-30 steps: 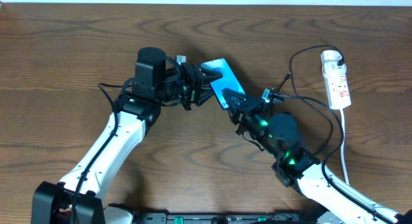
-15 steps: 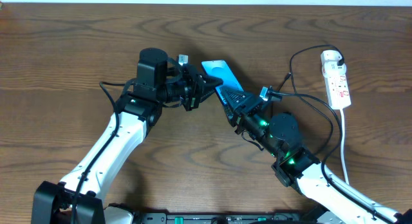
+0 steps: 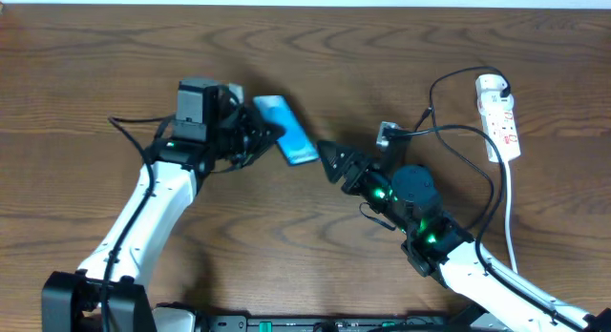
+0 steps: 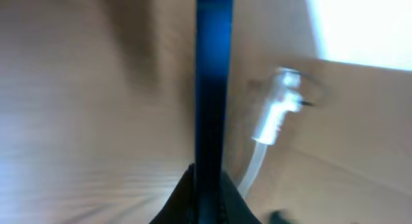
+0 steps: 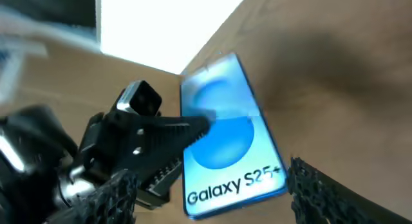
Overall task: Plug charger to phone and switch on socket
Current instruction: 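Release the phone with the right gripper and move to the cable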
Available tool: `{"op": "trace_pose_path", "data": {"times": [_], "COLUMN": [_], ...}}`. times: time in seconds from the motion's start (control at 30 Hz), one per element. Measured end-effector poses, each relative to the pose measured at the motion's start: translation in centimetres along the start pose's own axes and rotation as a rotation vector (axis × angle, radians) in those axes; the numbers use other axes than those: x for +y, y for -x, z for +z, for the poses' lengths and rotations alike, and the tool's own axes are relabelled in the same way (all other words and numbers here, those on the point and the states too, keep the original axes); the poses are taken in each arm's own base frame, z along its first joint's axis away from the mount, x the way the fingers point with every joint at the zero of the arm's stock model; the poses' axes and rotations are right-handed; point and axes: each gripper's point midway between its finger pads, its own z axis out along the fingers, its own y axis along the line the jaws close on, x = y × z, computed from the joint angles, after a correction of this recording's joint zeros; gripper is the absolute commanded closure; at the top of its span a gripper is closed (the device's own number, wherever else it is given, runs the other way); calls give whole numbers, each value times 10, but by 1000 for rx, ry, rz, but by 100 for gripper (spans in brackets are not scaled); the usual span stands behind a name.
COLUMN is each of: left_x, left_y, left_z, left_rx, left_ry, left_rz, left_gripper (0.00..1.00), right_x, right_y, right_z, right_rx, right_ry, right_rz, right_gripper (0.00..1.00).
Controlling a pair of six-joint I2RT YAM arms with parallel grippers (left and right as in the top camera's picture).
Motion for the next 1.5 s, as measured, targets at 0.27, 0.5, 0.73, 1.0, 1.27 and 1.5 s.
{"op": "trace_pose_path", "data": {"times": [0.27, 0.5, 0.73, 1.0, 1.27, 1.5], "left_x": [54, 18, 16, 16, 16, 15], "left_y": [-15, -22, -23, -23, -23, -24], "left_z": [-9, -5, -5, -5, -5, -6], "left_rx": [32, 111, 117, 117, 117, 127], "left_ry": [216, 49, 40, 41, 40, 33], "left_rz": [-130, -197, -202, -213, -212, -212], "left_gripper": [93, 93, 92, 93, 92, 93], "right_x": [-87, -139, -111, -74, -129, -209], "right_y": [57, 50, 63, 115, 136, 95], "right_z": [-24, -47, -34, -39, -4, 16], "right_rx": [-146, -131, -164, 2, 277, 415], "right_ry": [-450, -642, -530, -755, -971, -1113], "right_rz": [-558, -298, -344, -320, -240, -157], "right_gripper": [1, 1, 1, 4, 23, 33]}}
